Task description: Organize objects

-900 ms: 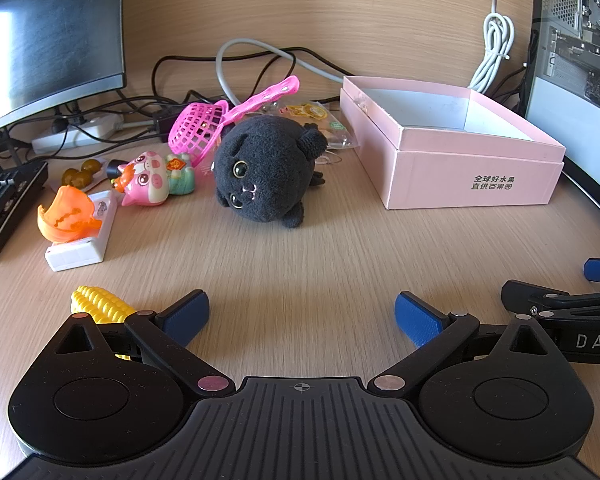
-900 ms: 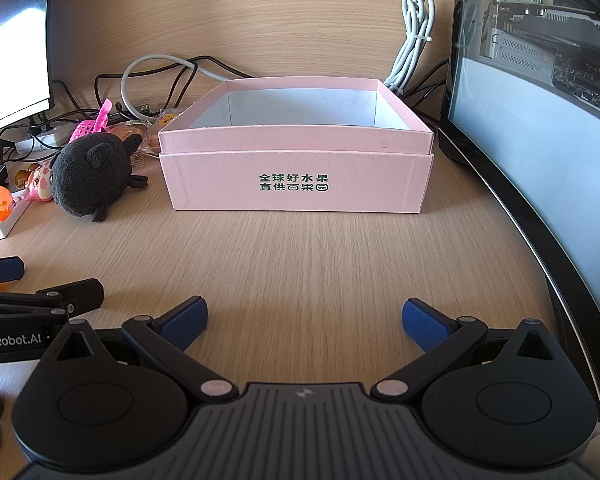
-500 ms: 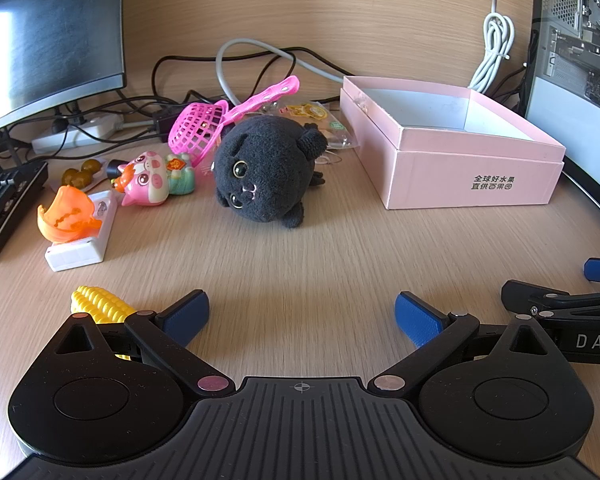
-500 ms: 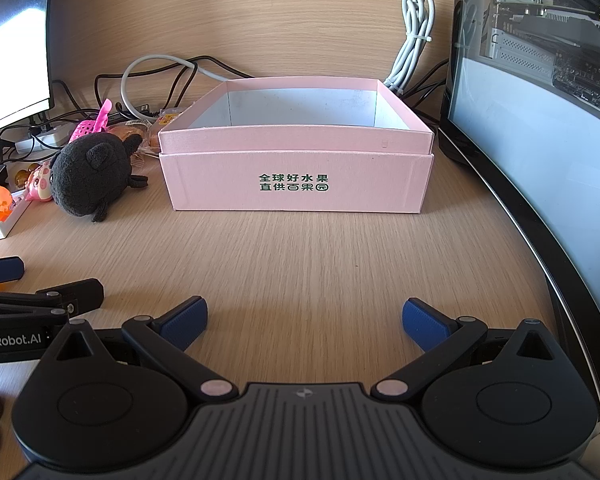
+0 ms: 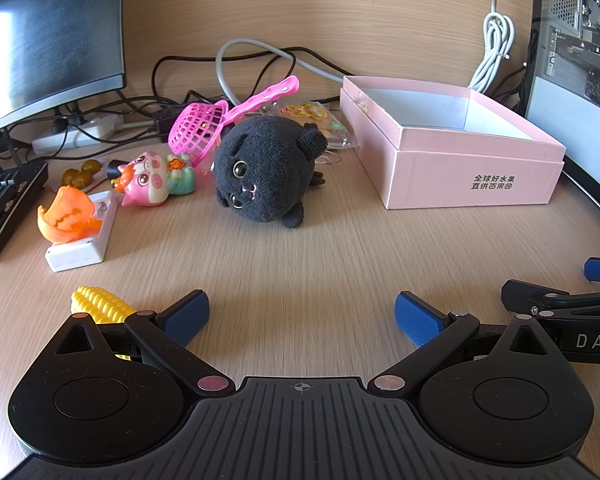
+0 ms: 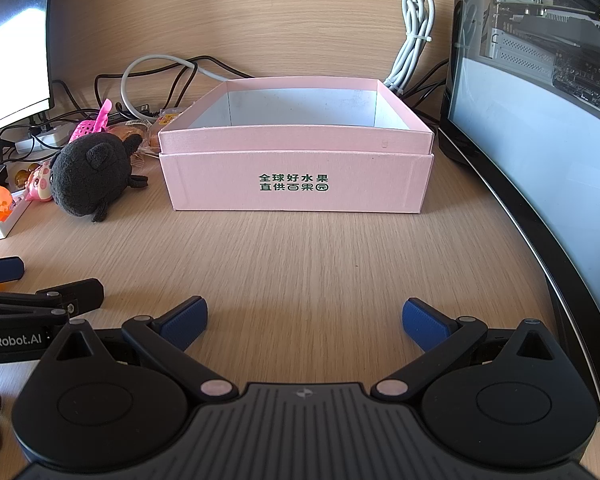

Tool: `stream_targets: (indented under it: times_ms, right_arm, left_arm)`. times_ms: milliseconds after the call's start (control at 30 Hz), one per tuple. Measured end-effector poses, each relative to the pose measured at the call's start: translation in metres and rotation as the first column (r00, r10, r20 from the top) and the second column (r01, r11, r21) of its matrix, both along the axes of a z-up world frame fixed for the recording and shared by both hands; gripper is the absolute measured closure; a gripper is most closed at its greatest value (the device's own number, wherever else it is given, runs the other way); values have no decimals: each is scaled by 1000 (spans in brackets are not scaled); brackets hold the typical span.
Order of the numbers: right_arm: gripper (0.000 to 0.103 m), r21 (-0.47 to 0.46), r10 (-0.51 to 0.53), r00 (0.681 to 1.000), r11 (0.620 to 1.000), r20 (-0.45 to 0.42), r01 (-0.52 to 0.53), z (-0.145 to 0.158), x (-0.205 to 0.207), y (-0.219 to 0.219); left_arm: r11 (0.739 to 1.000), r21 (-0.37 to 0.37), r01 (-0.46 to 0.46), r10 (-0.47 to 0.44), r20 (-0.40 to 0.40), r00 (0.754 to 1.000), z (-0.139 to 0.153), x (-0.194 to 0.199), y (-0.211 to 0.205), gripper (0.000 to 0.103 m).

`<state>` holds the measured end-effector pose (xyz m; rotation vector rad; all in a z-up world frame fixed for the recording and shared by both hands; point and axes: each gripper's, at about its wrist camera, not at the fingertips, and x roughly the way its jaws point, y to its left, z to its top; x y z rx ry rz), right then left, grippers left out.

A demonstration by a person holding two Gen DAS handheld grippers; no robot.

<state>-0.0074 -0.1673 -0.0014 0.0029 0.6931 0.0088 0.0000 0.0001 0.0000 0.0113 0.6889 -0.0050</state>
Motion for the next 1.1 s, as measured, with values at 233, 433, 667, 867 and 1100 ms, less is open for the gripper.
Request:
stream_targets:
  times_ms: [233, 433, 667, 867, 1100]
  right_arm:
    - [0, 0, 0, 1000, 1000, 0, 0, 0, 0, 0]
    - [0, 0, 0, 1000, 1000, 0, 0, 0, 0, 1]
    - [0, 0, 1, 1000, 1000, 0, -1, 0, 1, 1]
    - [0, 0, 5, 1000, 1000, 0, -5, -1, 0, 3]
    - [0, 4, 57, 995, 998, -85, -57, 6, 9, 1]
  left_arm:
    - [1000, 0, 1, -1, 0, 1000, 0, 0, 0, 1]
    - [1000, 0, 1, -1, 0, 1000, 0, 0, 0, 1]
    - [1000, 2, -3, 3, 1, 1000, 0, 0, -1, 1]
    - [999, -37, -21, 21, -1, 1000, 8, -19, 2, 3]
    - [978, -94, -188, 194, 59, 979, 43, -61, 39, 3]
